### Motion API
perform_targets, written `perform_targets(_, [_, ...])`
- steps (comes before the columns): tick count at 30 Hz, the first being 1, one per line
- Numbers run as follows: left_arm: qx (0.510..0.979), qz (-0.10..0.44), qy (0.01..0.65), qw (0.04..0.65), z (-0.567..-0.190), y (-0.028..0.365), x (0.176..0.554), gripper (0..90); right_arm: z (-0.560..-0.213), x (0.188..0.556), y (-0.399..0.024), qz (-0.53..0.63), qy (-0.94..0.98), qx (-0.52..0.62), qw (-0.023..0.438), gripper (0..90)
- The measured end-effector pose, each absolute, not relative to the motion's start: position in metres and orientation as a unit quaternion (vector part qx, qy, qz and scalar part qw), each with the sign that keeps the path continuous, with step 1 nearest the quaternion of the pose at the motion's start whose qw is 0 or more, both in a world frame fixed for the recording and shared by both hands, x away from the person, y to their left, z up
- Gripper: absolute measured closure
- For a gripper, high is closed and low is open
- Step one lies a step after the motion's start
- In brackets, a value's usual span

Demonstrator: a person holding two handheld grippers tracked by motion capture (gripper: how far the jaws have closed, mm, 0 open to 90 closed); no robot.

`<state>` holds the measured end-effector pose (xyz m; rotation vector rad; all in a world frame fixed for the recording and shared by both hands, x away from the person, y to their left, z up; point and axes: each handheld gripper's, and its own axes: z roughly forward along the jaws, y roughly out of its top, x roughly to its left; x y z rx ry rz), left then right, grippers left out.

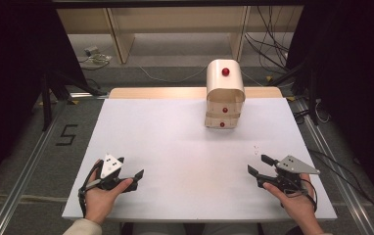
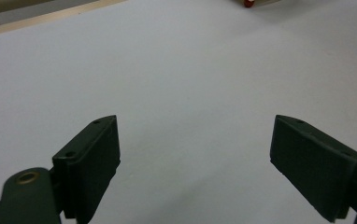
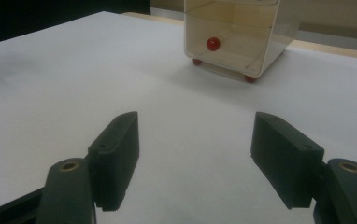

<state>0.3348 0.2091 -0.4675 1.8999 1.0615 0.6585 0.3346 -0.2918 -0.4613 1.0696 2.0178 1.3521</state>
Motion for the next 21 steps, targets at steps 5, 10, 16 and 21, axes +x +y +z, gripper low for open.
perform_targets(5, [0.756, 0.265, 0.424, 0.423, -0.468, 0.210, 0.336, 15.7, -0.460, 0.335, -0.292, 0.496, 0.734, 0.394, 0.246, 33.1])
perform_targets(10, [0.759, 0.264, 0.423, 0.419, -0.470, 0.211, 0.335, 15.9, -0.455, 0.340, -0.290, 0.492, 0.732, 0.394, 0.259, 33.1])
perform_targets(16, [0.754, 0.261, 0.429, 0.423, -0.471, 0.212, 0.337, 16.0, -0.446, 0.356, -0.278, 0.494, 0.718, 0.393, 0.293, 37.2])
perform_targets(21, [0.755, 0.260, 0.430, 0.422, -0.471, 0.212, 0.337, 16.0, -0.438, 0.376, -0.261, 0.493, 0.704, 0.397, 0.322, 41.7])
